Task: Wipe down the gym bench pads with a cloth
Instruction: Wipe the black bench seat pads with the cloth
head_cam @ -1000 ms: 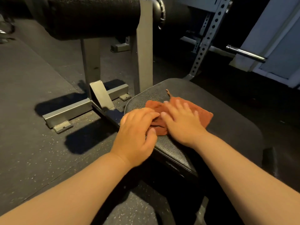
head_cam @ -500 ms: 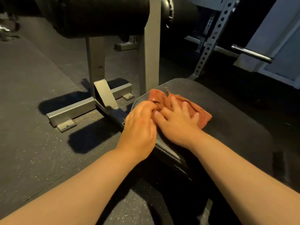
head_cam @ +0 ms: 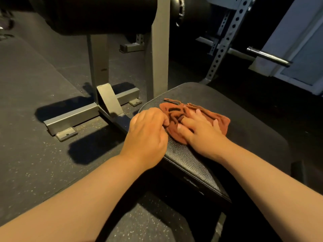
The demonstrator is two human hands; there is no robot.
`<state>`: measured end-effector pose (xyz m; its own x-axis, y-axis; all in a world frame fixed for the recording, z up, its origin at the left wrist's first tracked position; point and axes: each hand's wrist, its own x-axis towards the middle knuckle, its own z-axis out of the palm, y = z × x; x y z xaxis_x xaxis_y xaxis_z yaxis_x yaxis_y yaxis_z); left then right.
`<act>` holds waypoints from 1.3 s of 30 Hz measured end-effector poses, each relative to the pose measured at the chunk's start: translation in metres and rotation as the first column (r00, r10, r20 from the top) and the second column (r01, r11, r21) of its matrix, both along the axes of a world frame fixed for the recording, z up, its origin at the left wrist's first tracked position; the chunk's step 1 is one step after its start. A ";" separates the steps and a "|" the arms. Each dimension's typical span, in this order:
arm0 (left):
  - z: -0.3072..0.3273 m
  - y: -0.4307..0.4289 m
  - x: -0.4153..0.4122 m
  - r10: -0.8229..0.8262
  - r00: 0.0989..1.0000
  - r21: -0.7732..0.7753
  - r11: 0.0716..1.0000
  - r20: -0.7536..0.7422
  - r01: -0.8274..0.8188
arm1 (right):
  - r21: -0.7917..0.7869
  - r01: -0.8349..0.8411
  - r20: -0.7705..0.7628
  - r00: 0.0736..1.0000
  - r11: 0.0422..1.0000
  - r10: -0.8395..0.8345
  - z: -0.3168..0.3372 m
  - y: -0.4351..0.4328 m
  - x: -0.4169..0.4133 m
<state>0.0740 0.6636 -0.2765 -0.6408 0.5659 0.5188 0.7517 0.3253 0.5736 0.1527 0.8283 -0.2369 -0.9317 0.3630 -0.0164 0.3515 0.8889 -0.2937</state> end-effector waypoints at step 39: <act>0.000 0.003 0.005 0.065 0.997 -0.076 0.995 -0.036 -0.067 | -0.133 -0.212 -0.332 0.930 0.968 0.158 0.003 0.013 -0.006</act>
